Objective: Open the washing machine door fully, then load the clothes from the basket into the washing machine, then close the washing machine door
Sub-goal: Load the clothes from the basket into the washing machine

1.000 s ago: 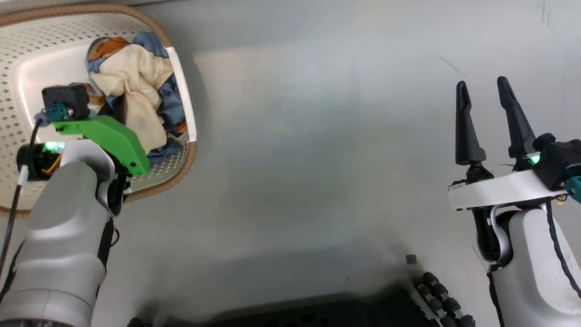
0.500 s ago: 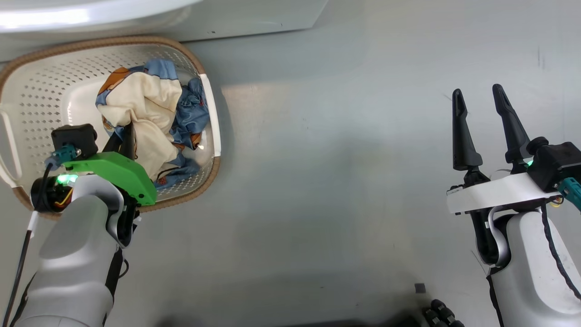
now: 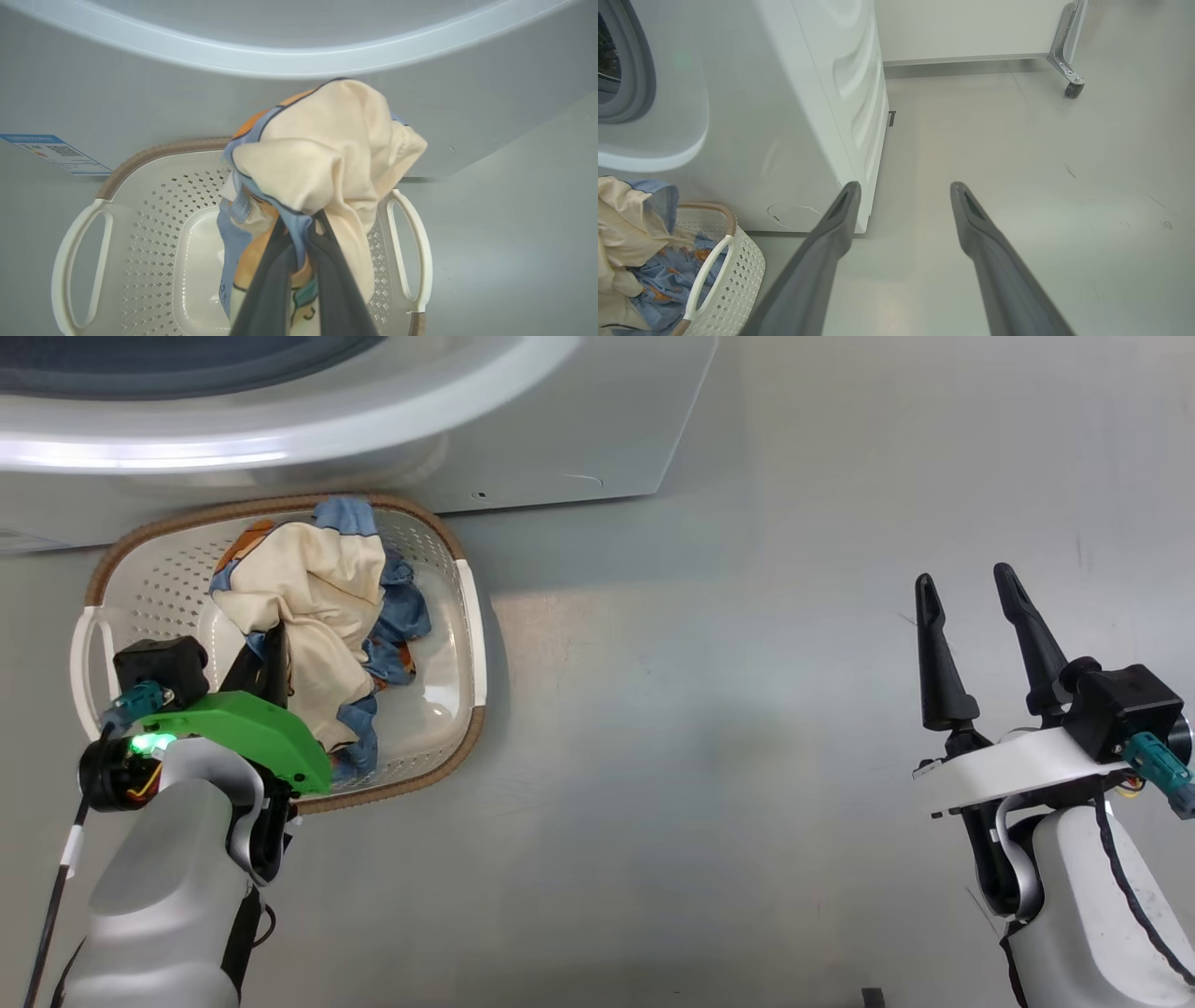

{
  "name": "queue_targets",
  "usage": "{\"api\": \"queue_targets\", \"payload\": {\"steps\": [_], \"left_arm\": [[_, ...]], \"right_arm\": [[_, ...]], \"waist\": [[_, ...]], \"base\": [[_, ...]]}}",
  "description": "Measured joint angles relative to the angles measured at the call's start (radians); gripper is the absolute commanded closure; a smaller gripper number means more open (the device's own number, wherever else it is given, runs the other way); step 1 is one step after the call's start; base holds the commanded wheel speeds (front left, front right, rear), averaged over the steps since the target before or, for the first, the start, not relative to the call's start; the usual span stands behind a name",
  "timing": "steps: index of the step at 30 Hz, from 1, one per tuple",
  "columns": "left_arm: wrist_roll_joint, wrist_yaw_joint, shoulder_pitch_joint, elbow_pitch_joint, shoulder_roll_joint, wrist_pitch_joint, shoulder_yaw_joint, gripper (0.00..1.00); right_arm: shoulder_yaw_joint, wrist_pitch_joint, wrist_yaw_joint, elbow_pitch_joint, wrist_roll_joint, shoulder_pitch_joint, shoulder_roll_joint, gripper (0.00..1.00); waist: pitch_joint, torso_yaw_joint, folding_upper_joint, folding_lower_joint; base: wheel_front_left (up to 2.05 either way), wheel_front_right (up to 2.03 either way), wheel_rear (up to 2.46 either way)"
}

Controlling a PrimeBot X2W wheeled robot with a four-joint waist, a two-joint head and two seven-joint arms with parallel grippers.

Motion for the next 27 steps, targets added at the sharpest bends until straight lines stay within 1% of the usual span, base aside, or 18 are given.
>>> {"api": "queue_targets", "payload": {"steps": [10,15,27], "left_arm": [[0.002,0.0,0.089,-0.13,0.026,0.0,0.072,1.0],[0.013,0.0,0.142,-0.188,0.028,0.0,0.099,1.0],[0.085,0.0,0.226,-0.375,0.027,0.0,0.184,1.0]], "right_arm": [[0.015,0.0,0.0,0.028,0.0,0.039,-0.001,0.0],[0.02,0.0,0.0,0.041,0.002,0.063,-0.002,0.0],[0.024,0.0,0.0,0.06,0.004,0.12,-0.004,0.0]], "waist": [[-0.11,0.017,0.0,0.0],[-0.167,0.022,0.0,0.0],[-0.288,0.035,0.0,0.0]], "base": [[0.0,0.0,0.0],[0.0,0.0,0.0],[0.0,0.0,0.0]]}}
